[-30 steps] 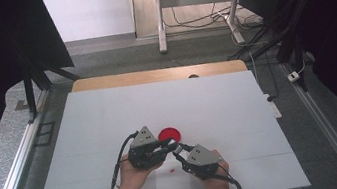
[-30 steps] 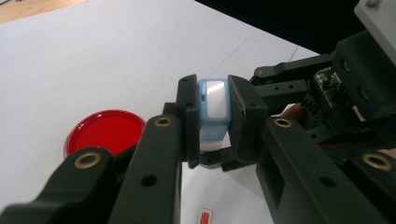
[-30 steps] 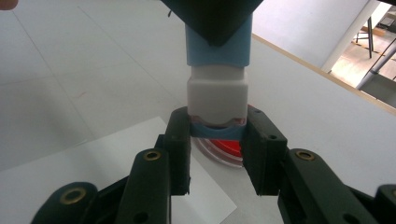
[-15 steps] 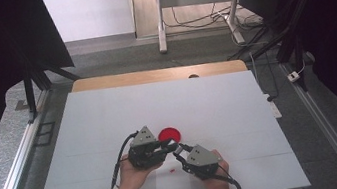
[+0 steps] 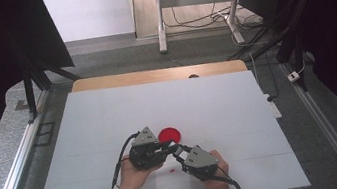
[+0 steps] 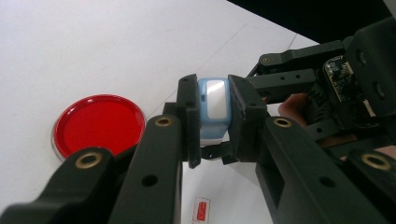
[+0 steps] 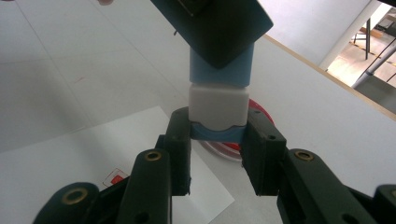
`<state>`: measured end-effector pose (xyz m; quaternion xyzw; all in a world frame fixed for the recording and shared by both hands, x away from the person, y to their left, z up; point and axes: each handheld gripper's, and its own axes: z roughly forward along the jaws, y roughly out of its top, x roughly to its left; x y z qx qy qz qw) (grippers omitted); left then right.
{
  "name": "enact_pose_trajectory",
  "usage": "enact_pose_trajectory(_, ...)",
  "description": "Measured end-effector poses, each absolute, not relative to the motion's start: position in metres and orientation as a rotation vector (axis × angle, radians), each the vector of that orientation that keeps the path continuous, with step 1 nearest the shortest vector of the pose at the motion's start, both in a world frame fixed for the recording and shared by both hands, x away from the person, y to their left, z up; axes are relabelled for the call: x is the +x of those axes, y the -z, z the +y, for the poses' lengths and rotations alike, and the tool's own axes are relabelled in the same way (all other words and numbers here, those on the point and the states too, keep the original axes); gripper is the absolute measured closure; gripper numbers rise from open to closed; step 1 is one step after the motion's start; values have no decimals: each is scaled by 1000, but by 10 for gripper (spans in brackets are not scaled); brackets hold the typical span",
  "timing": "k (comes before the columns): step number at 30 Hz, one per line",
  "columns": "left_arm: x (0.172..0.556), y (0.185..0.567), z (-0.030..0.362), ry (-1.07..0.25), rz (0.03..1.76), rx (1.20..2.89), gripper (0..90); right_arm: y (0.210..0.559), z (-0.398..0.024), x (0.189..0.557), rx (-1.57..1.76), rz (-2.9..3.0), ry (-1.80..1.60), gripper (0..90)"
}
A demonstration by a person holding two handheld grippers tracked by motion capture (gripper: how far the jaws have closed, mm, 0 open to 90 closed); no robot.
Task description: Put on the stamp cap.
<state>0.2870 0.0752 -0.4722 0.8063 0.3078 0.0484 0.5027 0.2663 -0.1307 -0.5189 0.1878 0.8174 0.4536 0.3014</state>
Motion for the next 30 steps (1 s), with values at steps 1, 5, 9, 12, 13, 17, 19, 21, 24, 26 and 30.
enact_pose_trajectory(1,287,472,76,-114,744,1945,759,519,-131,266,499,2162,-1208,649)
enact_pose_trajectory(5,287,475,74,-117,747,1945,759,518,-131,266,511,2164,-1218,649)
enact_pose_trajectory(9,286,478,74,-121,749,1950,760,520,-131,267,519,2180,-1202,649)
enact_pose_trajectory(12,286,479,74,-123,750,1950,759,521,-131,267,520,2183,-1196,648)
enact_pose_trajectory(13,286,479,73,-124,751,1951,759,521,-131,267,519,2185,-1196,648)
enact_pose_trajectory(17,287,477,76,-113,750,1941,757,521,-131,267,509,2188,-1197,648)
enact_pose_trajectory(19,287,476,77,-113,751,1935,757,521,-132,269,510,2192,-1202,647)
enact_pose_trajectory(21,287,476,77,-114,750,1936,757,522,-132,269,509,2194,-1198,646)
enact_pose_trajectory(24,287,476,77,-121,747,1937,756,522,-133,270,510,2202,-1203,642)
enact_pose_trajectory(26,287,476,77,-120,746,1935,756,522,-133,270,510,2200,-1208,639)
enact_pose_trajectory(30,287,475,77,-121,742,1935,756,521,-134,271,516,2203,-1215,629)
